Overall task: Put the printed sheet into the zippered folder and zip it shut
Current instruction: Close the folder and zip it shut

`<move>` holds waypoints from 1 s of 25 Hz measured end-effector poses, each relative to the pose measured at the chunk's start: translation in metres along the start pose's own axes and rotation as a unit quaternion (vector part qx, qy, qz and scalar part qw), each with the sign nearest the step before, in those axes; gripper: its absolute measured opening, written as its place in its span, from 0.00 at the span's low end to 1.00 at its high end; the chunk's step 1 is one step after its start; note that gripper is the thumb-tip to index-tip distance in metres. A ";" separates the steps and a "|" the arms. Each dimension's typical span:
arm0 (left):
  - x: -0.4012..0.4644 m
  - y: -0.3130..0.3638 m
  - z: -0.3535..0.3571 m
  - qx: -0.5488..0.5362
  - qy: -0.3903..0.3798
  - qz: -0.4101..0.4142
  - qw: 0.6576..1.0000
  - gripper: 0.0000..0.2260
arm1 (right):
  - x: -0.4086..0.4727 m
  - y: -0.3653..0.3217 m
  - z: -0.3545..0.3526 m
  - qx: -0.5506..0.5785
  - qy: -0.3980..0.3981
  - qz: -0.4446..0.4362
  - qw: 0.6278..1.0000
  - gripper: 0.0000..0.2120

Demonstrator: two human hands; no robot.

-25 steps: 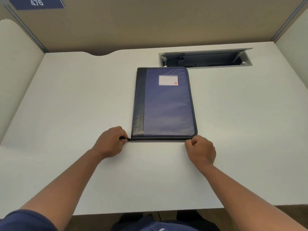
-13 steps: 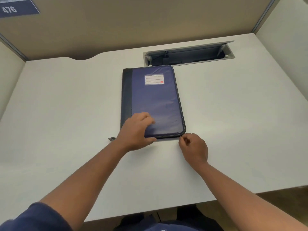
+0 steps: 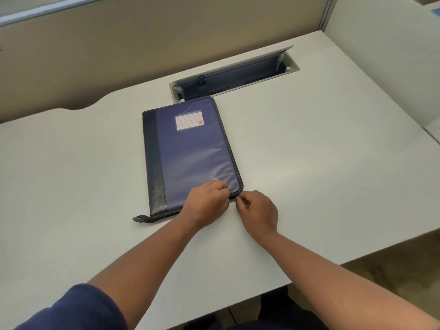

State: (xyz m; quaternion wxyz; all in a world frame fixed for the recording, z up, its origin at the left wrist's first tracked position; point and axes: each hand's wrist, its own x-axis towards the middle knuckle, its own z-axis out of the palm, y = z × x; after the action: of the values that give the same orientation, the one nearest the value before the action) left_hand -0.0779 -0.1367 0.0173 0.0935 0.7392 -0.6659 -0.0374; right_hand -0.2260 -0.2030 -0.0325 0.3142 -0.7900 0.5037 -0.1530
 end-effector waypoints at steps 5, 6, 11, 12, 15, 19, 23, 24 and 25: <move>0.004 0.000 0.001 0.021 -0.036 -0.007 0.999 0.07 | 0.000 -0.004 -0.003 0.033 0.014 0.006 0.999 0.08; 0.003 -0.001 0.001 0.023 -0.031 -0.007 0.999 0.07 | 0.001 -0.005 -0.003 0.039 0.018 0.012 0.999 0.08; -0.010 0.005 0.003 0.003 0.026 0.005 1.000 0.05 | 0.007 0.003 -0.011 0.067 0.028 0.024 0.997 0.09; -0.012 0.006 0.004 0.003 0.035 0.007 0.999 0.05 | 0.011 0.005 -0.013 0.067 0.025 0.021 0.997 0.08; -0.015 0.005 0.005 -0.003 0.054 0.015 0.998 0.05 | 0.025 0.012 -0.019 0.055 0.008 -0.002 0.998 0.07; -0.025 0.007 0.011 -0.008 0.062 0.046 0.997 0.07 | 0.050 0.015 -0.025 0.018 -0.013 -0.031 0.999 0.07; -0.030 0.009 0.016 -0.013 0.076 0.064 0.995 0.07 | 0.070 0.010 -0.025 -0.011 -0.027 -0.056 0.998 0.09; -0.030 0.009 0.017 -0.012 0.079 0.069 0.994 0.07 | 0.074 0.008 -0.024 -0.015 -0.027 -0.059 0.998 0.09; -0.031 0.009 0.018 -0.009 0.083 0.076 0.994 0.08 | 0.078 0.007 -0.024 -0.018 -0.027 -0.060 0.998 0.09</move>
State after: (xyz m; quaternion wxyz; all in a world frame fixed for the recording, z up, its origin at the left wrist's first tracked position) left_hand -0.0933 -0.1087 -0.0007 0.1581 0.6861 -0.7097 0.0250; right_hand -0.2093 -0.2822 -0.0249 0.3038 -0.8281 0.4495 -0.1410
